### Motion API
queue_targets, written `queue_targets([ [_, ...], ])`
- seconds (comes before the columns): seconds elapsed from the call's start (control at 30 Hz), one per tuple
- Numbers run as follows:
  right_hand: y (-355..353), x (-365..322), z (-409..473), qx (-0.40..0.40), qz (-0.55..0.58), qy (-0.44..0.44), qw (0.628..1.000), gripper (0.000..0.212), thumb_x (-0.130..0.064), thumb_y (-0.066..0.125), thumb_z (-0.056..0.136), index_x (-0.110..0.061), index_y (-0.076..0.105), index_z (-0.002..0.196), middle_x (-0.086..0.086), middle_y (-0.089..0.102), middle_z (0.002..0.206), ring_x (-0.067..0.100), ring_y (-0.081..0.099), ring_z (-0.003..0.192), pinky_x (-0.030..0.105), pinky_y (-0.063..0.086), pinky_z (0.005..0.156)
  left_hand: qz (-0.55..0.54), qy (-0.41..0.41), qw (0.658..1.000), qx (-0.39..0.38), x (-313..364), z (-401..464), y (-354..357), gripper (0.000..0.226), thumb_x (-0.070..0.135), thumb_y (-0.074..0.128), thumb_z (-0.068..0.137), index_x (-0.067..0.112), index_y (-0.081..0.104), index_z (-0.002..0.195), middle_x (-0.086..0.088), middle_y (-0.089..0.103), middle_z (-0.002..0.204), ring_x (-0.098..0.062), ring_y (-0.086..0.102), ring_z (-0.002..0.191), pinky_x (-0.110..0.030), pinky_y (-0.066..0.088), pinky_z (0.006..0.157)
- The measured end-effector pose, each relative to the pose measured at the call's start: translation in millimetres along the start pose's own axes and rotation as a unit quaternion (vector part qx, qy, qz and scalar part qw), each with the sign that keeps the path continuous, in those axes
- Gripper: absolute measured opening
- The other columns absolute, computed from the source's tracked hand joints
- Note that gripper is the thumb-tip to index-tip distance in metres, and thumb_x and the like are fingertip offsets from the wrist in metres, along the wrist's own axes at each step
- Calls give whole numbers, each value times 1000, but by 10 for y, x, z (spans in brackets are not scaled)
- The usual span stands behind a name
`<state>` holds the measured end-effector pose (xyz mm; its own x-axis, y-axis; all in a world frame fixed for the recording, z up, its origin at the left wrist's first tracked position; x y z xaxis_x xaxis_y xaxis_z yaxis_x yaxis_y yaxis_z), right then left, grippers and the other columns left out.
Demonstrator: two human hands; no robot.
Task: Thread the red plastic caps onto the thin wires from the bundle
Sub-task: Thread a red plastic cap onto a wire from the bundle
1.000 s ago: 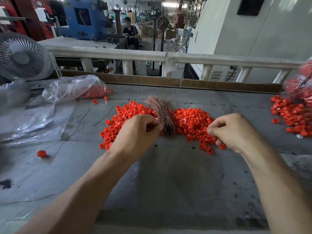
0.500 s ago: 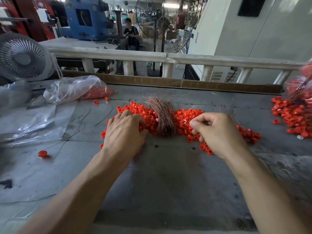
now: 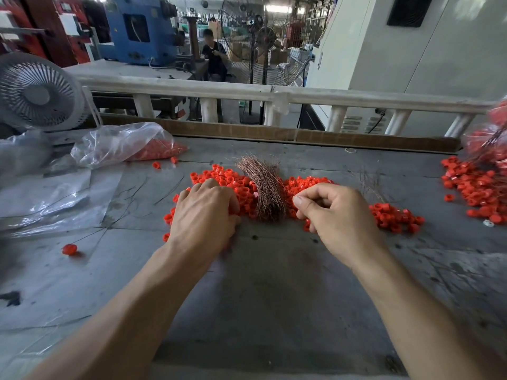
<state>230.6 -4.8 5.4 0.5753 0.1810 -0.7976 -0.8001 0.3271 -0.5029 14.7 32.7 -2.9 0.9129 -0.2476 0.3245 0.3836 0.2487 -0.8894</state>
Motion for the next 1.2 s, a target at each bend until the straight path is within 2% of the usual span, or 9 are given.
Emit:
queue_targets([
  [0.1,36,-7,-15,-10,4,-5,1000,19,-22,72,94,-28,74,76,-14,72,70,-2,60,54,19,44,58,0,-1,1000,-1,7,3,-6,9,33,79,84,33,69,86,8,56,104,-18,53,106,-34,36,99],
  [0.23,90,-20,-33,-22,-3,-15,1000,20,-24,71,95,-30,72,75,-14,72,71,-2,59,54,11,40,54,5,-1,1000,10,8,5,-11,5,30,77,85,31,72,85,9,57,103,-17,54,106,-32,35,95],
  [0.53,93,-38,-43,-19,11,-20,1000,20,-24,71,95,-29,73,76,-13,72,71,-1,58,53,12,43,54,-4,2,1000,30,25,4,-33,5,27,72,88,29,72,83,7,58,102,-18,53,101,-32,37,91],
  [0.6,89,-41,-43,-15,22,-20,999,18,-24,71,95,-29,73,78,-13,73,72,-1,58,53,13,42,54,-42,18,997,62,52,-2,-68,5,26,71,88,28,71,84,9,60,95,-14,56,91,-29,42,81],
  [0.7,62,-55,-43,4,53,-18,998,16,-27,71,96,-30,73,81,-13,72,71,-1,59,55,15,42,55,-156,11,985,68,106,-15,-74,10,23,73,88,28,68,82,16,64,76,-3,59,70,-13,40,57],
  [0.83,42,-110,-47,18,90,-33,995,18,-24,67,98,-26,74,82,-7,71,69,1,57,55,25,44,64,-345,-3,938,35,185,-33,-1,17,12,80,84,27,71,82,12,73,74,-1,68,68,-12,51,60],
  [0.97,29,-156,-64,18,121,-48,991,19,-17,64,100,-23,75,86,-2,70,69,2,57,56,27,45,64,-511,-23,860,-6,233,-36,63,21,-2,79,84,13,71,96,2,78,84,-11,77,79,-19,58,71],
  [1.1,8,-191,-90,25,134,-62,989,17,-15,65,99,-25,76,92,-3,69,67,2,58,57,17,44,56,-582,-41,812,-37,244,-37,83,23,-6,77,83,12,74,98,-7,79,87,-20,78,87,-25,60,80],
  [1.2,8,-206,-97,29,125,-63,990,16,-16,67,97,-27,77,92,-7,69,66,4,62,63,22,50,58,-610,-46,790,-48,261,-38,78,25,-10,74,83,9,74,99,-7,78,87,-20,77,87,-23,60,80],
])
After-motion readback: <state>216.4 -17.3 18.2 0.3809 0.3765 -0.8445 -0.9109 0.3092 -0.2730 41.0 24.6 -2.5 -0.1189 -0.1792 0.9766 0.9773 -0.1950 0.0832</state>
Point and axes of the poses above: each hand's wrist, its own z-axis towards the middle knuckle, its own y-axis out of the palm, x = y × z, the point moved 5 cm from there along z, towards the middle knuckle
